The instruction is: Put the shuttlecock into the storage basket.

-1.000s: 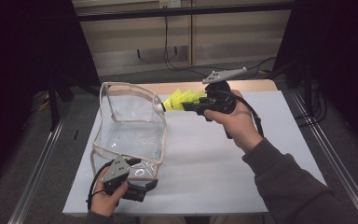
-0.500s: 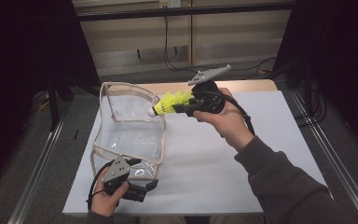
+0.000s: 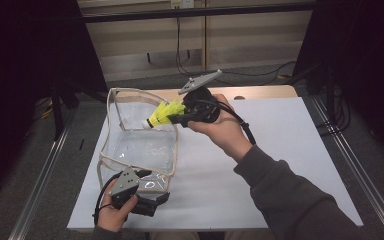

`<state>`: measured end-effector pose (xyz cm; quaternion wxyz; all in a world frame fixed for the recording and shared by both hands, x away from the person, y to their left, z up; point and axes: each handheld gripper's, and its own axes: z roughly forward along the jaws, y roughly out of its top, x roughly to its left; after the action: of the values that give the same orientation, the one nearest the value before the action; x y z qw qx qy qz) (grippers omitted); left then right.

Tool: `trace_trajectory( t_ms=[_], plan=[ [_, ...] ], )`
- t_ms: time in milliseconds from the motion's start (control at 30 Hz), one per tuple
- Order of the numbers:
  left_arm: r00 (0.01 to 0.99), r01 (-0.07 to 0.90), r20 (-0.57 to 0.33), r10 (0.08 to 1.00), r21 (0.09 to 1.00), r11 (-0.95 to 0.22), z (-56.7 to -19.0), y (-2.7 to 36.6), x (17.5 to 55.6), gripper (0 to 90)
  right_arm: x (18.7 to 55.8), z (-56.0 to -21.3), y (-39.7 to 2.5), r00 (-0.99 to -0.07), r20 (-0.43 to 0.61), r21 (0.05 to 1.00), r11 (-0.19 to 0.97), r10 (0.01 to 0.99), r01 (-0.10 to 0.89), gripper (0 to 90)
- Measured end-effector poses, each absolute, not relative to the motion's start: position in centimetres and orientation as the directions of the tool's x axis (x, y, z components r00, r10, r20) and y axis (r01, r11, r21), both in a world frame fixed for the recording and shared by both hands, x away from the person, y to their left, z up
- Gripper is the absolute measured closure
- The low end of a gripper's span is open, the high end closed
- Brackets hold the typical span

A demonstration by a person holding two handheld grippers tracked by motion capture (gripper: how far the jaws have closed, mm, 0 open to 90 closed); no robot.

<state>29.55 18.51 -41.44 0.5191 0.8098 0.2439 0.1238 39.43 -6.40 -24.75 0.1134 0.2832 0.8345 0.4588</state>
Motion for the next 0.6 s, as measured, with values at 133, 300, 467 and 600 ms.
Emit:
trace_trajectory(
  t_ms=[133,300,467,600],
  plan=[
    [0.849,0.264,-0.047,0.527,0.901,-0.345,-41.4,18.6,29.5,3.2,39.6,-24.7,-5.5,-0.814,0.062,0.828,0.425,0.578,0.366,79.8],
    [0.849,0.264,-0.046,0.526,0.900,-0.347,-41.4,18.6,29.5,3.2,39.7,-24.8,-4.3,-0.816,0.052,0.827,0.433,0.576,0.359,79.8],
    [0.850,0.269,-0.056,0.524,0.901,-0.340,-41.4,18.5,29.5,3.3,39.9,-25.1,-3.1,-0.818,0.049,0.821,0.443,0.573,0.359,79.8],
    [0.852,0.267,-0.056,0.521,0.902,-0.339,-41.4,18.6,29.5,3.2,40.1,-25.4,-2.4,-0.818,0.044,0.819,0.448,0.573,0.358,79.8]
  ],
)
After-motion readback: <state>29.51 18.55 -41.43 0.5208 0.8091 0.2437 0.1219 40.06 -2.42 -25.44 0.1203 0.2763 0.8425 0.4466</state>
